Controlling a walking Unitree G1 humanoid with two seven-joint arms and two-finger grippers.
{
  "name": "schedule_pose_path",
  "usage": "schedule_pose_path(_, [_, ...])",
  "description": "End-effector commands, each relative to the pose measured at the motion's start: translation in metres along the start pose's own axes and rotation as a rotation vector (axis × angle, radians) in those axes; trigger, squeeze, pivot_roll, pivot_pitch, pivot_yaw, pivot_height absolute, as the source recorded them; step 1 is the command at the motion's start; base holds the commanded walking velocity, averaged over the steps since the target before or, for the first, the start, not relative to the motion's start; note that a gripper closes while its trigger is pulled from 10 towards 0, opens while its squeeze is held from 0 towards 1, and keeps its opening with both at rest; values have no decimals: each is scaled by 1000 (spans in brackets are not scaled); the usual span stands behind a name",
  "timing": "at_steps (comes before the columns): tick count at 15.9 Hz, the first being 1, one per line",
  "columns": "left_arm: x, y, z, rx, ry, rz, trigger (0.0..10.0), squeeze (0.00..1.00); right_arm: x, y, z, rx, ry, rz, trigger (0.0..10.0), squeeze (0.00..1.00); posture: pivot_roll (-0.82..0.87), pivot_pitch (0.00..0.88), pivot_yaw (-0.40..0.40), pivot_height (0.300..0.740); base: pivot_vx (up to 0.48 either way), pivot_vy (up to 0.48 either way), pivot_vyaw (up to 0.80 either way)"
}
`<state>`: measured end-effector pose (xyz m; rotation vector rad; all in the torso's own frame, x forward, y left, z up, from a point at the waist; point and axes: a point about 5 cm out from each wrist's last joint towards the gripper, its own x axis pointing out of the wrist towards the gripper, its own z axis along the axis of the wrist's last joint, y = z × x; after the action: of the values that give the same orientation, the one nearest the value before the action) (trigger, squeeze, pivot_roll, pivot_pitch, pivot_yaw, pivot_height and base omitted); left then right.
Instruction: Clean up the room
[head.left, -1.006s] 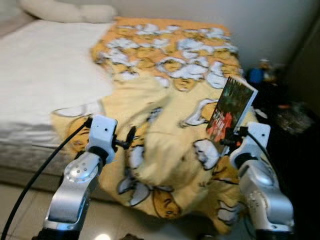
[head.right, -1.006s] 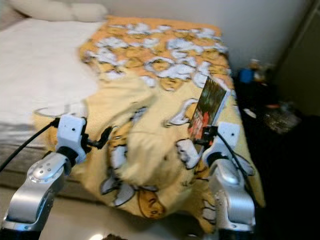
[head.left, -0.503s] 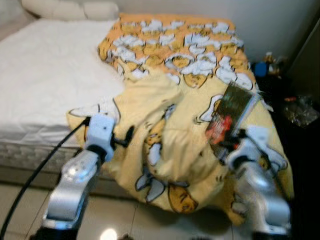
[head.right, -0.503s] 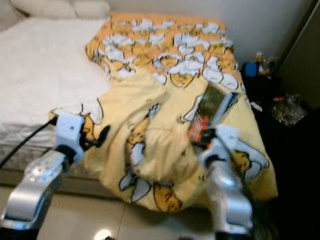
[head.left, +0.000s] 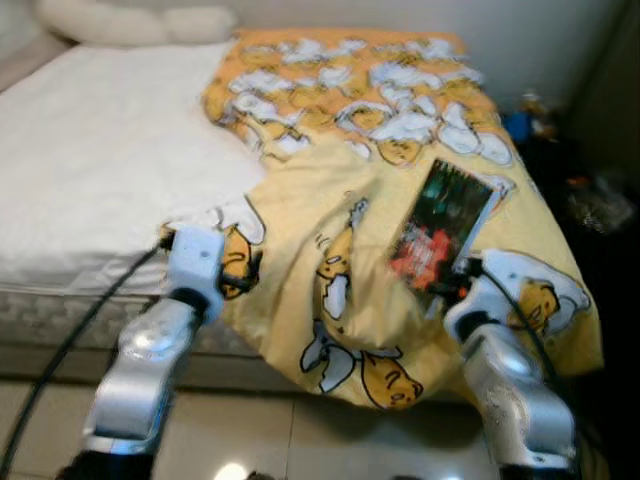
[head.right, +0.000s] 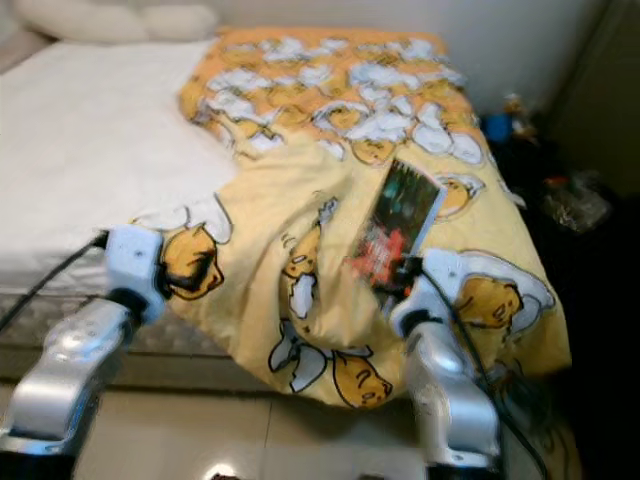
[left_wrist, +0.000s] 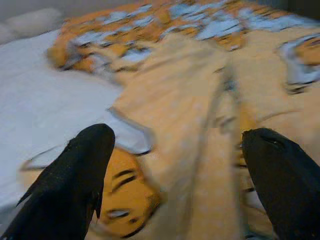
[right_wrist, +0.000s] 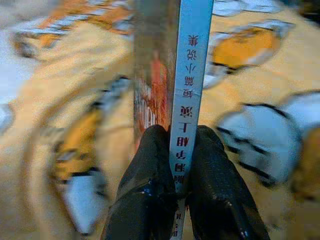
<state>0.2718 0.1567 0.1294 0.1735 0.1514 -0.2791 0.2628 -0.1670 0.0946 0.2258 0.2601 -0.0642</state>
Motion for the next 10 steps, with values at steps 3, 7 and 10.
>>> schedule_pose_path(3, [0,8,2,16,2,15,10000,0,0,5,9,13,-44,11,10000,0,-27,0,45,740,0,387,-575])
schedule_pose_path(7, [1,8,1,16,2,17,10000,0,2,7,9,-2,-48,24,10000,0,-27,0,41,740,0,391,0])
schedule_pose_path(10, [1,9,0,10,4,24,10000,0,3,8,10,-7,-50,28,10000,0,-24,0,33,740,0,391,0])
